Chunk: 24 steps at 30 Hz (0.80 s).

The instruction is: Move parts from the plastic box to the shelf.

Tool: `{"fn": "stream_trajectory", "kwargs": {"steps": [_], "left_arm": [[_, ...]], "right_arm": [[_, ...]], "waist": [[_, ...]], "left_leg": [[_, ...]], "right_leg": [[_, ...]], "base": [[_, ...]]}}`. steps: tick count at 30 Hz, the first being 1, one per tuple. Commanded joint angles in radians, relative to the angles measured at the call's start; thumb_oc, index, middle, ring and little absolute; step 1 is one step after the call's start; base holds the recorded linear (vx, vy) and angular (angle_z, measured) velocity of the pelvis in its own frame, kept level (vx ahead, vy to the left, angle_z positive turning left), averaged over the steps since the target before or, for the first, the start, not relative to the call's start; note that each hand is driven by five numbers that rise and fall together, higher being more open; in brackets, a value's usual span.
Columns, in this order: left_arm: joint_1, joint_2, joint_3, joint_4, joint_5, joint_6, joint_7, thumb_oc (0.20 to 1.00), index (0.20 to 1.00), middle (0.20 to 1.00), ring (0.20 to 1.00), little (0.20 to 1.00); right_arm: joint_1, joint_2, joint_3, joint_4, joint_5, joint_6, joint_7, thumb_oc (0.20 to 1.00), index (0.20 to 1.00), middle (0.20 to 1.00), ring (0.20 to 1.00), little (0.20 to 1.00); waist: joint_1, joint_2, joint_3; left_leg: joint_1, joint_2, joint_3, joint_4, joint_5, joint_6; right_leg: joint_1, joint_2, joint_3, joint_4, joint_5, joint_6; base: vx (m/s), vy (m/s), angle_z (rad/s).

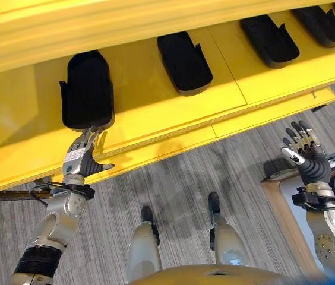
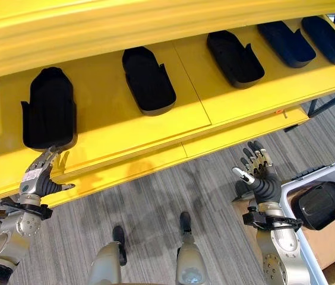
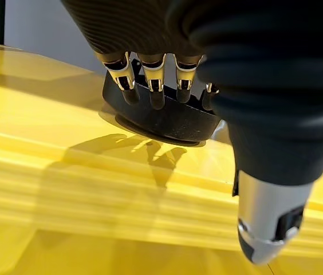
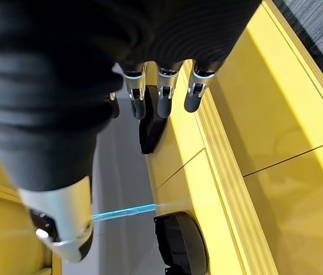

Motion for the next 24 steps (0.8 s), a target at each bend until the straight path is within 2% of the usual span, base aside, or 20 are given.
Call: {"fn": "stream_trajectory", "kwargs": {"steps": [1,11,24], "left_arm": [[0.007,0.017,-0.016,0.034,0.020,0.008,-0.010,1.000,1.000,1.000,1.000,1.000],[-0.087,0.007,-0.085,0.143,0.026,0.022,0.003,1.000,1.000,1.000,1.000,1.000],[-0.127,0.019,-0.089,0.038,0.020,0.001,0.022,1.000,1.000,1.000,1.000,1.000]], "right_arm": [[-0.039,0.014,-0.041,-0.061,-0.012,-0.083,-0.005,1.000,1.000,1.000,1.000,1.000],[-0.044,0.010,-0.031,-0.087,-0.007,-0.104,-0.004,1.000,1.000,1.000,1.000,1.000],[-0.027,0.002,-0.021,-0.105,-0.023,-0.112,-0.009,1.000,1.000,1.000,1.000,1.000]], "waist": [[0.000,0.004,0.010],[-0.011,-0.001,0.015],[-0.021,0.005,-0.001]], "left_leg": [[-0.019,-0.007,0.026,-0.132,0.140,0.016],[-0.036,-0.009,0.026,-0.123,0.137,0.013],[-0.038,-0.010,0.031,-0.119,0.132,0.011]], "right_leg": [[0.028,-0.001,-0.021,0.129,-0.203,-0.009],[0.014,0.001,-0.015,0.137,-0.205,-0.012],[0.000,0.002,-0.005,0.144,-0.206,-0.013]], "base": [[0.00,0.000,0.00],[0.00,0.001,-0.01],[0.00,0.003,-0.02]]}}
